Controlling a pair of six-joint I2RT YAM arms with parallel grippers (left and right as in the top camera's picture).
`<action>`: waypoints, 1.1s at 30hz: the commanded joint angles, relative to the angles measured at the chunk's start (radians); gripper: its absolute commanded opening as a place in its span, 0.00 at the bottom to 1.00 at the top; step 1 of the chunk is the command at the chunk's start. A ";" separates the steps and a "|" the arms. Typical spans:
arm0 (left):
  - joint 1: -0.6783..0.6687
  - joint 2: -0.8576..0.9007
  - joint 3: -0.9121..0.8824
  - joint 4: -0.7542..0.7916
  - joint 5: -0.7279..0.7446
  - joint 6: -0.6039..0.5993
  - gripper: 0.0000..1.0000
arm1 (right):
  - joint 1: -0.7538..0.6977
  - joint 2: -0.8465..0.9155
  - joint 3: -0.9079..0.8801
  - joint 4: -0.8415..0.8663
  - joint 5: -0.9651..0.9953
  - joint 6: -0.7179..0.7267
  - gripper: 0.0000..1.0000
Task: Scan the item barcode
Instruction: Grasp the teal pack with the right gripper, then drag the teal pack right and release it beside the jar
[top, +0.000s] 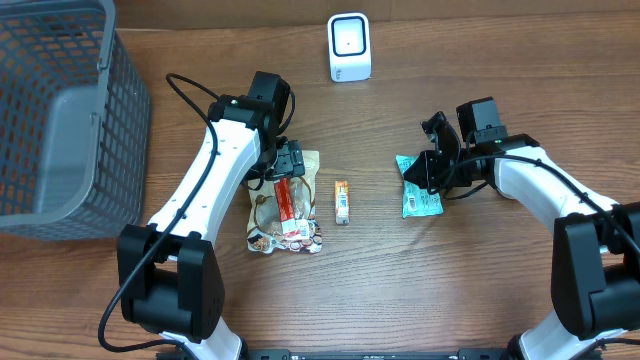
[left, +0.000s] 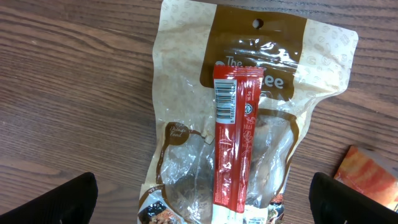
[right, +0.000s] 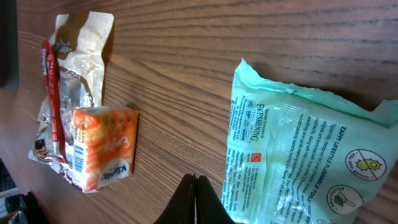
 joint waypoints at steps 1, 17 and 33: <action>0.000 -0.011 0.012 -0.002 -0.009 -0.014 1.00 | -0.003 0.009 -0.023 0.016 -0.016 0.000 0.04; 0.000 -0.011 0.012 -0.002 -0.009 -0.014 1.00 | -0.003 0.084 -0.027 0.047 -0.016 0.000 0.04; 0.000 -0.011 0.012 -0.002 -0.009 -0.014 1.00 | -0.003 0.126 0.087 0.017 -0.317 0.025 0.04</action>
